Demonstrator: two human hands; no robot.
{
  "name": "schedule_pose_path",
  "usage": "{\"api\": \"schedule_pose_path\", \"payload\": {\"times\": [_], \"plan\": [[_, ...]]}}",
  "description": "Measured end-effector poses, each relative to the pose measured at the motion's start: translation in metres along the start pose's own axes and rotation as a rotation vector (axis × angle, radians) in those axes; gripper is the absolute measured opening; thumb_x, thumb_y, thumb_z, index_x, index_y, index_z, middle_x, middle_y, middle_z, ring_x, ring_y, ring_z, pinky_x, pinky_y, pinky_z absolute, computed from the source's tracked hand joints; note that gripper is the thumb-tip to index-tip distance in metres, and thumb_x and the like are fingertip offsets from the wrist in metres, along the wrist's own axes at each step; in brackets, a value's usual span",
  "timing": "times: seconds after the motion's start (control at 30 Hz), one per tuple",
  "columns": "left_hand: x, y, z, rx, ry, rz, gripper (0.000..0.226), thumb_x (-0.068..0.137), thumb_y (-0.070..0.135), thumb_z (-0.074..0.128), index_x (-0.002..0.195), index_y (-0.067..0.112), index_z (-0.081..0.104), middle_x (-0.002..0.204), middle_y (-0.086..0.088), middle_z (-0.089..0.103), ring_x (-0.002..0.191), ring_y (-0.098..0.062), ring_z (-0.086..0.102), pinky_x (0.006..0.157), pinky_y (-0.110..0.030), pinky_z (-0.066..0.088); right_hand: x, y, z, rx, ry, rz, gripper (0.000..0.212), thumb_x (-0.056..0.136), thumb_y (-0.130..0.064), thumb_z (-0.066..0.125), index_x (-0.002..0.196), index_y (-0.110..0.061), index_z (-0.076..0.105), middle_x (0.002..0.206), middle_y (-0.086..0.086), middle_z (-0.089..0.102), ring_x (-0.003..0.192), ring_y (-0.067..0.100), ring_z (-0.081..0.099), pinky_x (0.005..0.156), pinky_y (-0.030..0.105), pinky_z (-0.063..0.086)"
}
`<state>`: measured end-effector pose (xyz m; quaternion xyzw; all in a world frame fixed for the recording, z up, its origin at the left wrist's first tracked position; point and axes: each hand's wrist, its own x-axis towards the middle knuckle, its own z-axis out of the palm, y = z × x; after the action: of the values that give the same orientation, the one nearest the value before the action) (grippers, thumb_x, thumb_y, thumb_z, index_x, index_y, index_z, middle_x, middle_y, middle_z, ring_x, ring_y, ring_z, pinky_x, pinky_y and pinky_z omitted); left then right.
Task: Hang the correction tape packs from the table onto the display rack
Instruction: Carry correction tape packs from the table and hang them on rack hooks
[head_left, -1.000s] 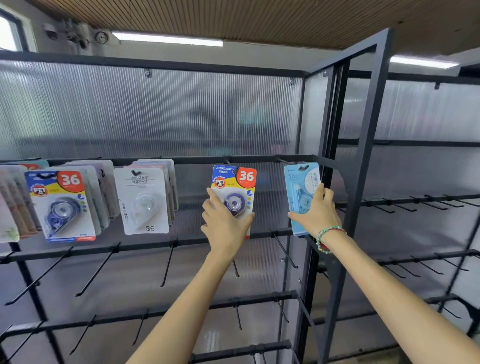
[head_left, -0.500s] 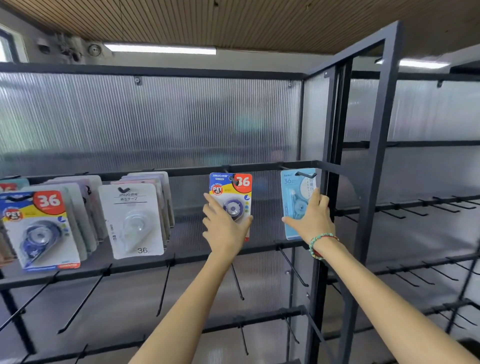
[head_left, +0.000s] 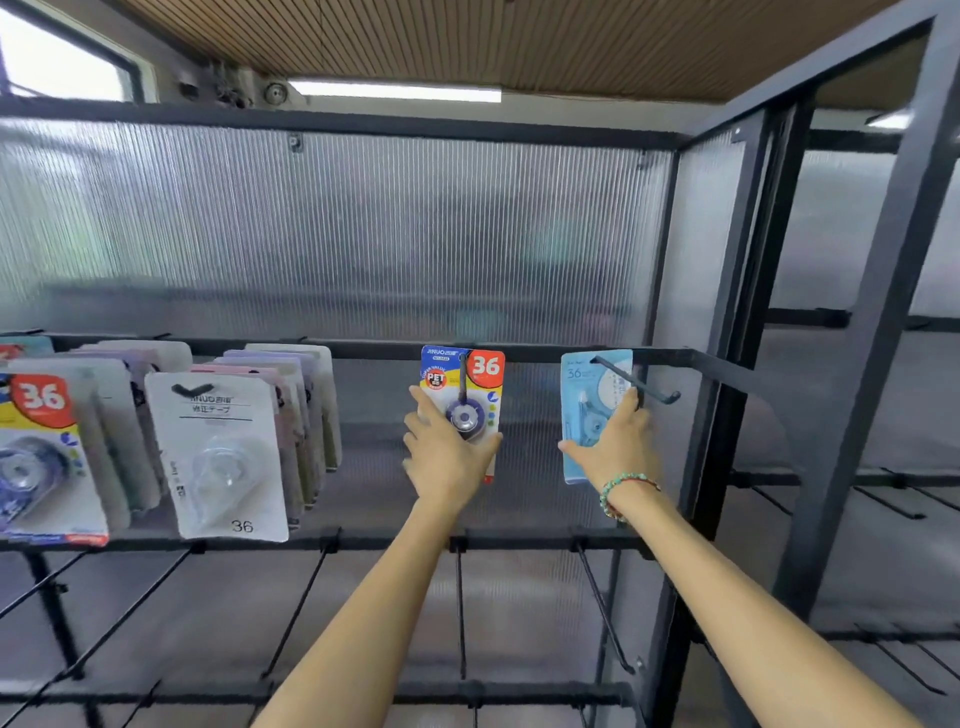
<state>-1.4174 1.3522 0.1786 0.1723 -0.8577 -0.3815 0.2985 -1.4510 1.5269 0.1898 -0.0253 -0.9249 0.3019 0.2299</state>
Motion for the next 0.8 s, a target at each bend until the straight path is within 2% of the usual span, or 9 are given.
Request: {"api": "schedule_pose_path", "payload": {"times": [0.13,0.27,0.43,0.53,0.6,0.67,0.8], "plan": [[0.003,0.003,0.007,0.005,0.031,-0.024,0.111,0.077,0.053,0.072,0.151,0.007,0.003,0.135,-0.014,0.037,0.123,-0.032,0.043,0.096,-0.05,0.046,0.001,0.0,0.007,0.022,0.037,-0.022,0.106,0.073,-0.044,0.078,0.146,-0.008,0.01,0.132,0.015,0.037,0.12,0.03,0.043,0.082,0.043,0.051],[-0.001,0.003,0.012,-0.017,0.073,-0.035,0.1,0.075,0.052,0.074,0.146,0.006,0.019,0.131,-0.015,0.039,0.12,-0.033,0.045,0.094,-0.052,0.048,-0.001,0.002,0.007,0.024,0.023,-0.026,0.106,0.074,-0.047,0.075,0.147,-0.009,0.008,0.131,0.014,0.037,0.119,0.029,0.044,0.079,0.039,0.051],[-0.011,-0.003,0.013,-0.059,0.086,0.003,0.109,0.074,0.056,0.074,0.149,0.007,0.012,0.136,-0.015,0.035,0.123,-0.035,0.043,0.094,-0.055,0.046,-0.01,0.005,0.003,0.064,0.005,-0.043,0.108,0.076,-0.046,0.074,0.149,-0.01,0.003,0.132,0.013,0.035,0.116,0.025,0.045,0.071,0.034,0.048],[-0.021,-0.003,0.009,-0.02,0.108,0.03,0.119,0.072,0.06,0.073,0.152,0.007,0.002,0.142,-0.017,0.033,0.126,-0.035,0.041,0.096,-0.054,0.044,-0.016,0.01,-0.001,0.105,-0.006,-0.065,0.111,0.077,-0.044,0.074,0.15,-0.008,-0.001,0.137,0.013,0.03,0.124,0.027,0.04,0.082,0.037,0.05],[-0.031,-0.004,0.006,0.085,0.142,0.083,0.118,0.073,0.063,0.07,0.153,0.006,0.003,0.147,-0.019,0.03,0.131,-0.036,0.038,0.101,-0.053,0.041,-0.022,0.014,-0.005,0.119,-0.023,-0.077,0.111,0.078,-0.041,0.074,0.15,-0.004,-0.003,0.145,0.014,0.021,0.131,0.029,0.033,0.098,0.039,0.044],[-0.04,-0.004,0.002,0.164,0.126,0.132,0.112,0.078,0.06,0.066,0.153,0.008,0.002,0.153,-0.019,0.023,0.138,-0.036,0.031,0.107,-0.05,0.033,-0.028,0.019,-0.01,0.125,-0.05,-0.078,0.105,0.081,-0.038,0.071,0.15,-0.002,0.0,0.151,0.015,0.013,0.137,0.031,0.027,0.107,0.038,0.035],[-0.059,-0.009,-0.012,0.225,0.053,0.171,0.096,0.089,0.05,0.06,0.154,0.013,0.0,0.158,-0.015,0.01,0.146,-0.031,0.014,0.116,-0.047,0.022,-0.048,0.024,-0.016,0.118,-0.095,-0.158,0.085,0.084,-0.035,0.067,0.149,-0.01,0.018,0.153,0.011,0.013,0.138,0.03,0.027,0.11,0.039,0.034]]}}
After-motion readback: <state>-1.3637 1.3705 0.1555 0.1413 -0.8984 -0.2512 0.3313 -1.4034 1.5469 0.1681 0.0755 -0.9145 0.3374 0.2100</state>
